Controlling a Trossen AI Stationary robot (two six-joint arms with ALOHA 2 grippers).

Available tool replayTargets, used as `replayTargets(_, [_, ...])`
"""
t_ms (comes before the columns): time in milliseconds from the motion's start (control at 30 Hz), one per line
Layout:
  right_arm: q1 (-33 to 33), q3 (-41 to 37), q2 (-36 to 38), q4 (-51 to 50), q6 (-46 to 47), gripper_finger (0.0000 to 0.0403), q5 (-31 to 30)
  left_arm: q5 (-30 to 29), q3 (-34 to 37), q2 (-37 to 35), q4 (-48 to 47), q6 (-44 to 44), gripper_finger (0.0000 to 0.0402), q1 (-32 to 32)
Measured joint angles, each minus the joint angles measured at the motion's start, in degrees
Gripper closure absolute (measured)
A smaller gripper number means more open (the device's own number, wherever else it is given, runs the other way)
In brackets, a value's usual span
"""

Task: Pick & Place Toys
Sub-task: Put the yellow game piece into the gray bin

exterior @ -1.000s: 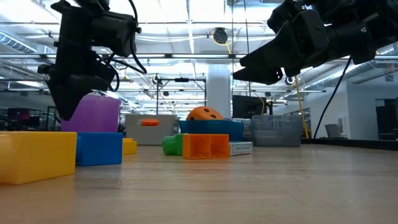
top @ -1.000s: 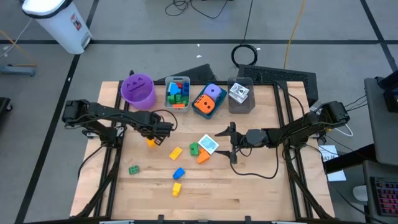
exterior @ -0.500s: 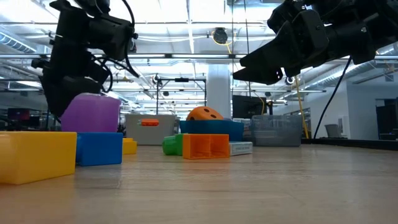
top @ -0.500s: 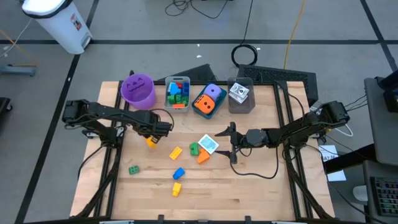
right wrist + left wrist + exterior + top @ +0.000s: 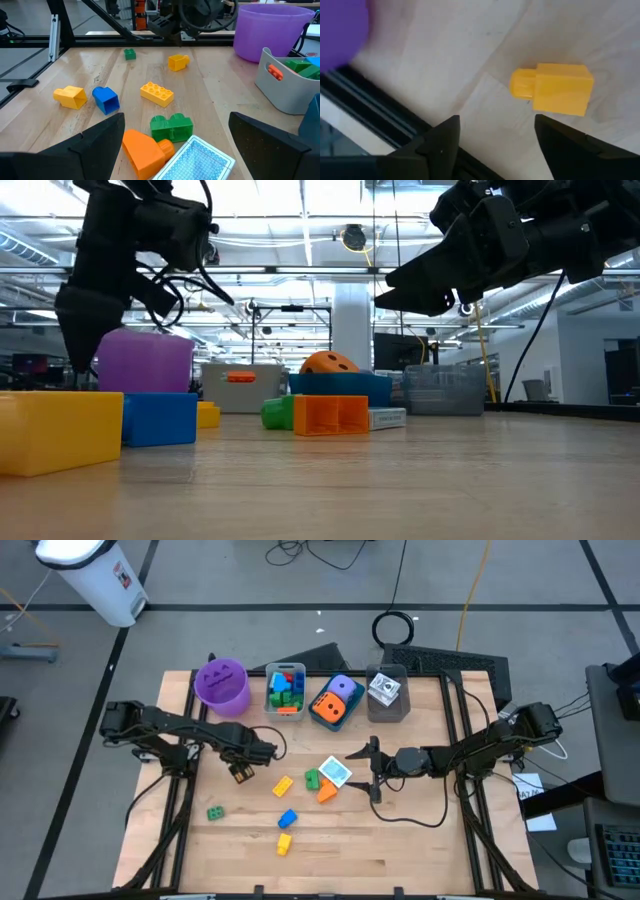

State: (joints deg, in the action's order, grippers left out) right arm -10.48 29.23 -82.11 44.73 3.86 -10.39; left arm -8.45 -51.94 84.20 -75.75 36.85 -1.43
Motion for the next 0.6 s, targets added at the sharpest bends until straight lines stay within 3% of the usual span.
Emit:
replayTargets(233, [0.0, 0.0, 0.0, 0.0, 0.0, 0.0055, 0.0, 1.5, 0.0, 0.0, 3.8, -14.8, 0.0120, -3.5])
replayTargets(600, [0.0, 0.0, 0.0, -0.4, 0.0, 0.0055, 0.0, 1.6, 0.0, 0.0, 8.7, -58.0, 0.0158, -9.0])
